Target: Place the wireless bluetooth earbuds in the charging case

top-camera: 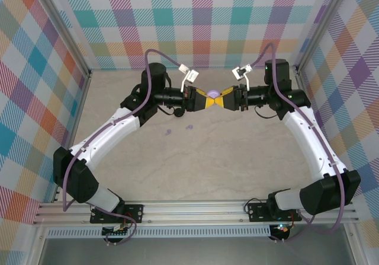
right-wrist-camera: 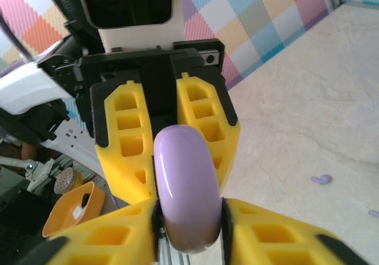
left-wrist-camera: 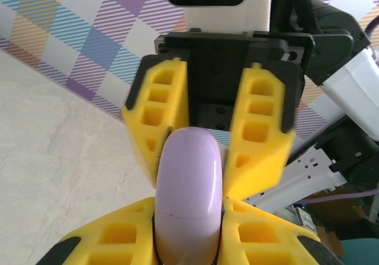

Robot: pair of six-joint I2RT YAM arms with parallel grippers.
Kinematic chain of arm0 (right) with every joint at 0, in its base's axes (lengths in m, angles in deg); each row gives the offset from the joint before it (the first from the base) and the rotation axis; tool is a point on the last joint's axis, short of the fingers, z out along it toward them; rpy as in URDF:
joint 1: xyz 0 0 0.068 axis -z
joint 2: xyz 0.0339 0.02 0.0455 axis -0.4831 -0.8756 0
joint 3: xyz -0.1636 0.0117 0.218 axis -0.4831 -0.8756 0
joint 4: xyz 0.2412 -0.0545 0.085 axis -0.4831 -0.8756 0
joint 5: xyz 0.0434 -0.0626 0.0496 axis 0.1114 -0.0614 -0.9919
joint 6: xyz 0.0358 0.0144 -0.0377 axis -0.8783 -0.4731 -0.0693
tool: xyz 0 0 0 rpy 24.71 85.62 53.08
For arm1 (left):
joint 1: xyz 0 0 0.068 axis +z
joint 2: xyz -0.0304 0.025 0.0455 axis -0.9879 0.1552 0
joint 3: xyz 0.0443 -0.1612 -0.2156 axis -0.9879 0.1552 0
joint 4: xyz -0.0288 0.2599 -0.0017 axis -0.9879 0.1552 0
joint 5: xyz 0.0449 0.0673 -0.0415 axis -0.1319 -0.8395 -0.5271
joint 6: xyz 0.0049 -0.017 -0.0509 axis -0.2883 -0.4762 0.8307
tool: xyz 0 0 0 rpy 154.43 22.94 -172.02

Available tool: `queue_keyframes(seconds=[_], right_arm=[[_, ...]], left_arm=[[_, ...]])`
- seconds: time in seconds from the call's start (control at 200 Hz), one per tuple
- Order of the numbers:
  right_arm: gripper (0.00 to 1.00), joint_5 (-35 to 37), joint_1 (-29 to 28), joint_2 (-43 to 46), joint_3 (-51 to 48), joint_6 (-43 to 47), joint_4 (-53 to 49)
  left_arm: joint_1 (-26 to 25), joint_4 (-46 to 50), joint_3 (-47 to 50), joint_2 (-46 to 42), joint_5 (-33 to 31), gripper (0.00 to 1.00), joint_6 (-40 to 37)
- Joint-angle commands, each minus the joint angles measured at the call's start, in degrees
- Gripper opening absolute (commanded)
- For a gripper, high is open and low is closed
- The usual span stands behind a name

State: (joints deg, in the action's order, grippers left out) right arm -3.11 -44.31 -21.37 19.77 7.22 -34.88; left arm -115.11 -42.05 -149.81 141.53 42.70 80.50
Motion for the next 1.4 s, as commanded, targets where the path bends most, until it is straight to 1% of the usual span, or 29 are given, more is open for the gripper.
queue_keyframes(seconds=[0.0,0.045,0.1,0.16,0.22,0.305,0.34,0.36,0.515,0.6,0.78,0.985,1.045,1.075,1.105,1.265,1.395], right_arm=[[0.45,5.4,-0.3,2.3,0.8,1.8,-1.3],[0.5,7.6,-0.3,3.1,0.8,2.1,-1.8],[0.54,10.0,-0.3,4.1,0.7,2.6,-2.4],[0.57,11.4,-0.2,5.0,0.6,3.6,-3.3],[0.58,12.1,-0.3,5.4,0.9,4.9,-4.8],[0.58,13.1,-0.2,5.4,1.6,5.8,-7.2],[0.58,12.8,-0.3,5.3,1.8,5.8,-7.8],[0.59,12.6,-0.3,5.3,1.8,7.8,-8.0],[0.59,12.8,-0.3,5.1,2.5,8.8,-8.5],[0.59,13.4,-0.3,4.5,3.2,9.0,-8.8],[0.59,12.5,-0.3,3.0,5.1,10.0,-9.6],[0.59,11.2,-0.8,1.1,7.3,11.4,-11.4],[0.59,11.2,-1.1,0.9,7.5,11.7,-11.6],[0.59,11.3,-1.3,0.6,7.7,11.9,-11.8],[0.6,11.3,-1.4,0.6,7.8,12.1,-12.0],[0.6,10.7,-2.5,-0.3,8.8,13.0,-12.7],[0.61,11.9,-3.4,-1.1,9.8,13.4,-13.3]], left_arm=[[-0.4,3.5,-2.9,-0.1,-3.3,0.13,-2.9],[-0.4,4.3,-2.9,-0.2,-5.7,0.13,-3.7],[-0.4,5.1,-2.6,-0.3,-7.6,0.12,-6.1],[-0.5,4.5,-1.3,-0.6,-8.9,0.1,-9.9],[-0.5,3.4,0.3,-1.0,-9.7,0.07,-13.3],[-0.5,3.7,1.4,-1.6,-12.3,0.0,-17.8],[-0.5,4.0,1.3,-1.6,-12.9,0.0,-18.9],[-0.5,4.1,1.3,-1.6,-13.0,0.0,-19.3],[-0.5,4.6,0.9,-1.6,-12.9,0.0,-22.4],[-0.6,3.0,2.2,-2.4,-12.7,0.0,-23.9],[-0.7,-3.0,6.0,-5.7,-10.7,0.07,-24.4],[-0.7,-6.3,7.3,-6.5,-7.1,0.09,-22.7],[-0.6,-6.5,7.1,-6.4,-6.4,0.12,-22.1],[-0.7,-6.4,7.1,-6.4,-5.6,0.16,-22.0],[-0.7,-6.4,7.0,-6.3,-5.2,0.18,-22.2],[-0.8,-6.8,6.7,-5.4,-3.9,0.18,-20.5],[-0.8,-7.0,6.2,-4.9,-2.2,0.18,-19.9]])
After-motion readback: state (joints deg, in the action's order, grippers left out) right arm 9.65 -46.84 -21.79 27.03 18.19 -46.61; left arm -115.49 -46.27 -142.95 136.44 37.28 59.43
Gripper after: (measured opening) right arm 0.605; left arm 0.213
